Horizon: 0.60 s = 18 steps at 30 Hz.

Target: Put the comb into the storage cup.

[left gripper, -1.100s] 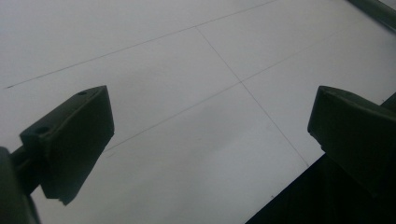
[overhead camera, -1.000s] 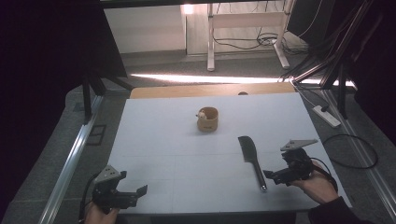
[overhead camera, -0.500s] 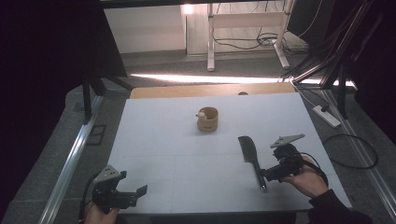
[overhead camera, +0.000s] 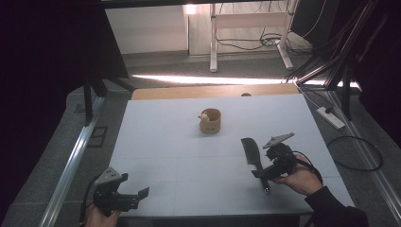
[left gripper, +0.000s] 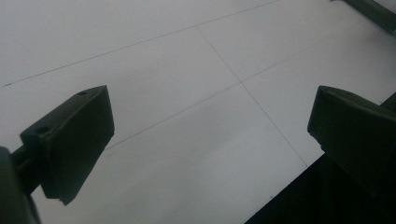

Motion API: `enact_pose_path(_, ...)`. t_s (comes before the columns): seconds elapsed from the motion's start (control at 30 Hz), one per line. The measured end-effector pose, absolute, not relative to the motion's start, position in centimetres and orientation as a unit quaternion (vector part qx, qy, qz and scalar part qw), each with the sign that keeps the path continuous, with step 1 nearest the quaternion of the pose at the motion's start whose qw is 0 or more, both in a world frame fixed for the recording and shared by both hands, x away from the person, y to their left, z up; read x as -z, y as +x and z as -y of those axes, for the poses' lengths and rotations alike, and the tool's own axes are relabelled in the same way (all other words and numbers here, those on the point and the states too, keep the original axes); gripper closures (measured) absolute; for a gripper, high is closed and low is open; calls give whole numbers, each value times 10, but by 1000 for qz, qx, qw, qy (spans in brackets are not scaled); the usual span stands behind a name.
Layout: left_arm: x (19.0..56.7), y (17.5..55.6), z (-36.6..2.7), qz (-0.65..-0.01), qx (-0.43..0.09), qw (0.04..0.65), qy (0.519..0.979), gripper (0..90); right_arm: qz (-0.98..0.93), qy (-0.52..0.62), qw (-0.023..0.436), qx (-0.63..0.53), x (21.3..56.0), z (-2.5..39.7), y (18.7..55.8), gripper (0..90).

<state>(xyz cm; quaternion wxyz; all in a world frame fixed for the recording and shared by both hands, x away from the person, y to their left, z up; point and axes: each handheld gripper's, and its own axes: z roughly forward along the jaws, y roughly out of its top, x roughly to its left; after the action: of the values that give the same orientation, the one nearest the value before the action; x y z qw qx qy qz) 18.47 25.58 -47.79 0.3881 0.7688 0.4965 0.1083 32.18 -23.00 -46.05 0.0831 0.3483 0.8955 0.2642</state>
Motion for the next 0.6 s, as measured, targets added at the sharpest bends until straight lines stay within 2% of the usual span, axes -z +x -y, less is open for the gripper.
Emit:
enact_pose_path(0.13, 478, 185, -256, -497, -108, 389, 768, 13, -903, 340, 83, -249, 463, 223, 323, 2)
enact_pose_path(0.23, 478, 185, -256, -497, -107, 389, 768, 13, -905, 336, 87, -246, 464, 221, 324, 74)
enact_pose_path(0.6, 478, 185, -256, -496, -107, 390, 768, 13, -906, 331, 70, -256, 457, 222, 331, 676)
